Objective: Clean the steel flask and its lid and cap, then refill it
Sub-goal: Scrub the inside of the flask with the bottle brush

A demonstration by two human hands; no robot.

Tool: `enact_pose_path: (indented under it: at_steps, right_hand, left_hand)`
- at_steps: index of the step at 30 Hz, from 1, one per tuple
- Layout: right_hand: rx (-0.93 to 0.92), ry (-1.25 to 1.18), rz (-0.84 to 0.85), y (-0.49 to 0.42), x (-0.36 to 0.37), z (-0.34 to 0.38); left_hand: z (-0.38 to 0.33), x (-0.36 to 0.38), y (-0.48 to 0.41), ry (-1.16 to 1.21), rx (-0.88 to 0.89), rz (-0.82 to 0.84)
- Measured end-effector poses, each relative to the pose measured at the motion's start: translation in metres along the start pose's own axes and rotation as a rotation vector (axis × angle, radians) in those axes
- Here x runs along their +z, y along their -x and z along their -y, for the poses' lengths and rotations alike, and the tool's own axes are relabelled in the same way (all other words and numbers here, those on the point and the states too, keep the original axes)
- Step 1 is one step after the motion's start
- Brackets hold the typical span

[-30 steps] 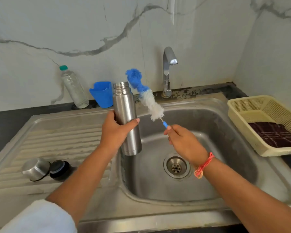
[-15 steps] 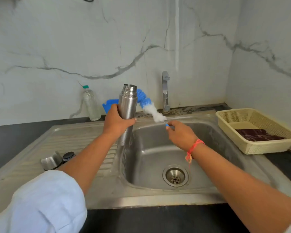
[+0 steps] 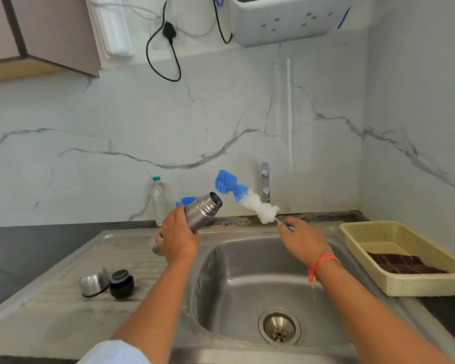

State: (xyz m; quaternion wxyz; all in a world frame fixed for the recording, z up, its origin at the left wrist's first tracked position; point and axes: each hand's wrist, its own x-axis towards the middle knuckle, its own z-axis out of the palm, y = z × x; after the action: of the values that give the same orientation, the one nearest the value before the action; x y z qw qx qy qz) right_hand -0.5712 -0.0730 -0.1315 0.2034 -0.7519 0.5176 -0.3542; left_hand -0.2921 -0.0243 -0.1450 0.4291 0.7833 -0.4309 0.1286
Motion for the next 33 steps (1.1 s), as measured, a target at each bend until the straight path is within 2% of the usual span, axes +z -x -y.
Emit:
enact_pose_path:
  at_steps: [9, 15, 21, 28, 33]
  right_hand:
    - [-0.088, 0.103, 0.003, 0.009, -0.017, -0.02]
    - [-0.12, 0.16, -0.013, 0.014, -0.022, -0.024]
    - [-0.142, 0.235, -0.013, 0.016, -0.024, -0.019]
    - [-0.125, 0.389, 0.018, 0.016, -0.034, -0.018]
    - [-0.117, 0.374, 0.06, 0.013, -0.041, -0.021]
  left_hand:
    - [0.007, 0.017, -0.002, 0.062, -0.019, -0.171]
    - [0.019, 0.009, -0.005, 0.055, -0.103, -0.193]
    - [0.029, 0.003, -0.008, -0.022, -0.01, -0.191]
    - [0.035, 0.0, -0.01, -0.157, 0.211, -0.187]
    - [0.035, -0.006, -0.013, -0.19, 0.281, -0.192]
